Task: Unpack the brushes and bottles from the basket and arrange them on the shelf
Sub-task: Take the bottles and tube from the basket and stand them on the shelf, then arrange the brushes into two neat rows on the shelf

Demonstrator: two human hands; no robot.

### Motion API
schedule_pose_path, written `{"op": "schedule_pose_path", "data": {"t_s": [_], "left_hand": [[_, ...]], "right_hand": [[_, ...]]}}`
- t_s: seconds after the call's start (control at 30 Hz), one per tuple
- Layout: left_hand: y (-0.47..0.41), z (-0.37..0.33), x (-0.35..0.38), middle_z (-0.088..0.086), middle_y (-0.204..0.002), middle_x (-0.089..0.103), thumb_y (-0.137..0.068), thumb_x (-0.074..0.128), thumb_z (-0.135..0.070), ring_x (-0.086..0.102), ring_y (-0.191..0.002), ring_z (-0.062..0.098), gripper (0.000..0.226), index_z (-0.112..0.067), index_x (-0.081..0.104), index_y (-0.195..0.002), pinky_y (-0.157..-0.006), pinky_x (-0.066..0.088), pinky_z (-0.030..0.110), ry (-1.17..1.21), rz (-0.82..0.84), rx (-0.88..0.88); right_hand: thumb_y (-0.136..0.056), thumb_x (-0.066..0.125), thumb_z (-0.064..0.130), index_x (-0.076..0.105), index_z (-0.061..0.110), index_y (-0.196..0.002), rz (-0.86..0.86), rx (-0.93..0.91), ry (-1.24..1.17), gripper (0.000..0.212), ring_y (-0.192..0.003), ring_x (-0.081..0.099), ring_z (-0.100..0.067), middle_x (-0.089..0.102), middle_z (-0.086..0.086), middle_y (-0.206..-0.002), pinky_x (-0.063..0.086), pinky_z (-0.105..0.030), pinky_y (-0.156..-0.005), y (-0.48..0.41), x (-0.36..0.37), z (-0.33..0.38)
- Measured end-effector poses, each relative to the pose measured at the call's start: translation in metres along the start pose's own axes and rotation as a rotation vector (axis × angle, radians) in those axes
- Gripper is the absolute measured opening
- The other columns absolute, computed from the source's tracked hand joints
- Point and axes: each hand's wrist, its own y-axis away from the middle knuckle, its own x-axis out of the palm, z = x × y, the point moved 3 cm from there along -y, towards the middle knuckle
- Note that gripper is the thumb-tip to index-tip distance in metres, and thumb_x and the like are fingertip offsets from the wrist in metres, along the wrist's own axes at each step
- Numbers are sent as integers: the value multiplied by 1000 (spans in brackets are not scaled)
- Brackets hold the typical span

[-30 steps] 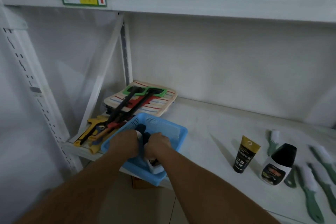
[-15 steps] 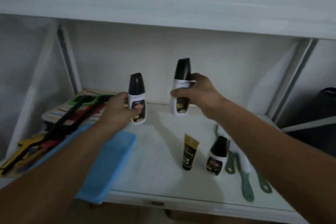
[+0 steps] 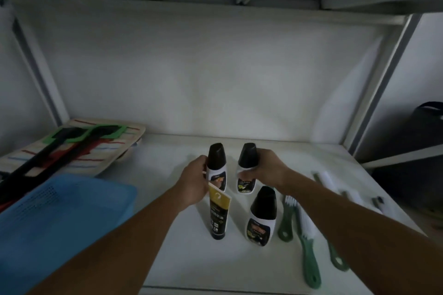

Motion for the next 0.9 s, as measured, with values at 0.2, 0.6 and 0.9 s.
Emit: {"op": "schedule_pose_path", "data": {"t_s": [0.2,0.6,0.9], "left_hand": [[5,-1,11,14,-110,66,-81,63,10,66,-103,34,39,-6,55,-116,-84,58,39,64,14,-45],[150,-79,-40,-2,-90,68,-82,65,-4,64,-87,20,26,-22,61,-100,-81,51,36,9,-729,23],[169,-136,162,-21,-100,57,-91,57,-23,57,-98,-2,14,-32,63,-100,-87,51,24,-336,130,360]], "right_hand": [[-66,84,-2,67,7,-109,89,4,24,47,-94,70,-25,74,-10,-102,54,-26,-72,2,2,-10],[-85,65,-10,66,12,-112,-495,15,-224,35,-97,69,-24,71,-8,-106,56,-45,-91,157,-146,-53],[-88,66,12,73,24,-100,-535,185,245,19,-81,69,-8,74,6,-93,56,-28,-69,247,-158,-137]]}}
